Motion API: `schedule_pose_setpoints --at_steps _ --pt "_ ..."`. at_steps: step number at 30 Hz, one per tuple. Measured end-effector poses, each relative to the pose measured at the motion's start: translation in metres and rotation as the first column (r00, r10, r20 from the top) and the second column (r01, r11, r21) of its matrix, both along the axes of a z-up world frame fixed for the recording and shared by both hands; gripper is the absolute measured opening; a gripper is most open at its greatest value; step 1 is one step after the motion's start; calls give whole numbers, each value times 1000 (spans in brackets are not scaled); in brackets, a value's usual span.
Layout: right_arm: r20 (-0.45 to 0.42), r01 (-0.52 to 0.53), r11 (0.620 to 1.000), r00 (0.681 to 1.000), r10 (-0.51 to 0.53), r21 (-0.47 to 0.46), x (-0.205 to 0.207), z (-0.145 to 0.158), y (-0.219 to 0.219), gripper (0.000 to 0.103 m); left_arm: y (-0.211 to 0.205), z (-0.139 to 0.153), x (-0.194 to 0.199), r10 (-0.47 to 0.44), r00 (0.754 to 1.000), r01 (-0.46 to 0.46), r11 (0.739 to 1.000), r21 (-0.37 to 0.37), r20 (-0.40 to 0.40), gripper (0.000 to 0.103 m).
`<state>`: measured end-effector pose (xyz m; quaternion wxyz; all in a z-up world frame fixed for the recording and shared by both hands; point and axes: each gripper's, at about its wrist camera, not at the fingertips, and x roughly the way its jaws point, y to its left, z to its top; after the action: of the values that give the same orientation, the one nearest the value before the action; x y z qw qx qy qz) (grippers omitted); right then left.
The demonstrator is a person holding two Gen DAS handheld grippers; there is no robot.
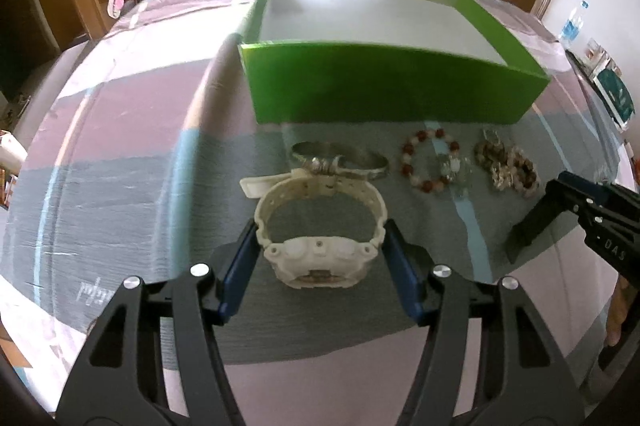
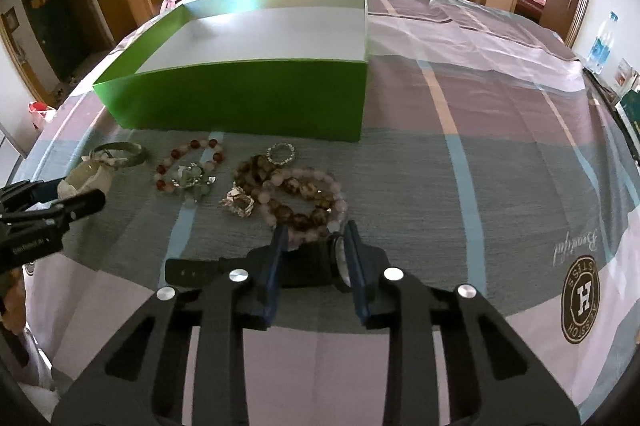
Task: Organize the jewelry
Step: 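Lift the white watch with the left tool while the right tool carries the sunglasses over the green box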
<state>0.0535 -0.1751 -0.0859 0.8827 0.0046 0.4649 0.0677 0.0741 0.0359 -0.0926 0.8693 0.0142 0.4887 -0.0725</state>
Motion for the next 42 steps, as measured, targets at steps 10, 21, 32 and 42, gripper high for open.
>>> schedule_pose_setpoints --at_steps 10,21,32,42 --pt "-38 -35 999 999 35 -11 -5 -14 14 76 3 -13 4 12 999 -12 1000 -1 -42 62" --pt "20 -55 998 998 55 -26 -11 4 15 24 8 -5 1 13 1000 -14 1000 -25 -13 61" --pt "113 -12 1000 994 12 4 -14 40 -5 22 12 45 -20 3 993 4 999 -54 118 61" --pt "96 -30 1000 995 30 -8 -6 36 5 22 -1 53 -19 -41 990 50 997 -60 137 61"
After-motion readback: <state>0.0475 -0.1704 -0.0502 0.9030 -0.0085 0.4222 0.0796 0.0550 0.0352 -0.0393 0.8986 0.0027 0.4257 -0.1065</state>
